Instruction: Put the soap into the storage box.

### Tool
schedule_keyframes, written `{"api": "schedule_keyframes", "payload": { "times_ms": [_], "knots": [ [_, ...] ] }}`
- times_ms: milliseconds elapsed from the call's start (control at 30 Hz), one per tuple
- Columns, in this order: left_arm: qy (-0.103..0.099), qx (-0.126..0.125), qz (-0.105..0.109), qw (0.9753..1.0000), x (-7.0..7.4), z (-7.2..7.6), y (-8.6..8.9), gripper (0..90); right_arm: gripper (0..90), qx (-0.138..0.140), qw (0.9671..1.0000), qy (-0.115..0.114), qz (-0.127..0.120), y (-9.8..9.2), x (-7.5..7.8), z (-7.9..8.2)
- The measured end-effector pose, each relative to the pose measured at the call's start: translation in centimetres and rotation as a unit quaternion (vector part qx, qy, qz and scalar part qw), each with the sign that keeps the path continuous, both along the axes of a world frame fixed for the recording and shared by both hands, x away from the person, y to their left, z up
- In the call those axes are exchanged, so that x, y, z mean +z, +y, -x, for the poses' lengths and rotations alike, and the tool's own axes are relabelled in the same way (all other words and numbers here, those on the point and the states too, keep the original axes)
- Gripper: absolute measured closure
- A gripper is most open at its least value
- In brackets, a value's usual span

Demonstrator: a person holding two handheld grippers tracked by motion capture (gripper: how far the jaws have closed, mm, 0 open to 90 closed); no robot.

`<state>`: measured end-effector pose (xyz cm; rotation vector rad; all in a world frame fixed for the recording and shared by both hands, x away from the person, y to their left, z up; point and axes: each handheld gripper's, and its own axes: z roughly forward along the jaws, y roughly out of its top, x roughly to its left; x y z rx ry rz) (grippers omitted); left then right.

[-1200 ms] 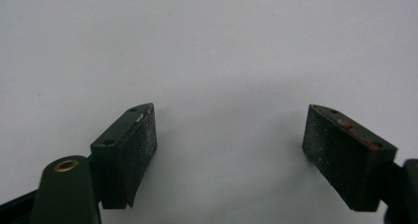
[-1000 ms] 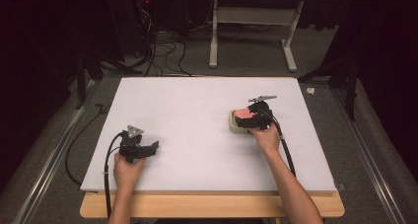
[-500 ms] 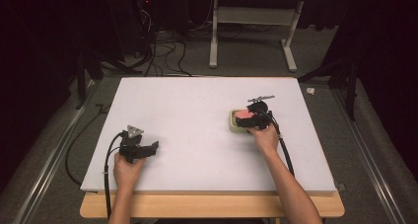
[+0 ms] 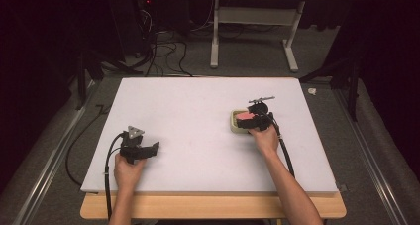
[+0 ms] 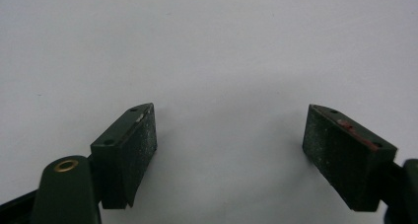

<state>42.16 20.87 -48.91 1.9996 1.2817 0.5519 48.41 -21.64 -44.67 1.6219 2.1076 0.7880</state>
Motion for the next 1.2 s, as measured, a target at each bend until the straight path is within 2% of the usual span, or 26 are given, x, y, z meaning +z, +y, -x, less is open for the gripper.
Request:
{"api": "schedule_keyframes", "payload": {
  "times_ms": [433,700,1200],
  "knots": [
    [0.000,0.000,0.000,1.0000,0.0,0.0,0.0,21.4,13.4,-0.005,0.9999,-0.014,-0.005,-0.2,0.3,0.2],
    [0.000,0.000,0.000,1.0000,0.0,0.0,0.0,21.4,13.3,-0.001,0.9998,-0.019,-0.005,-0.2,0.5,0.4],
    [0.000,0.000,-0.001,1.0000,0.0,0.0,0.0,21.4,13.6,0.006,0.9992,-0.036,-0.018,-0.4,1.4,0.9]
  ]
}}
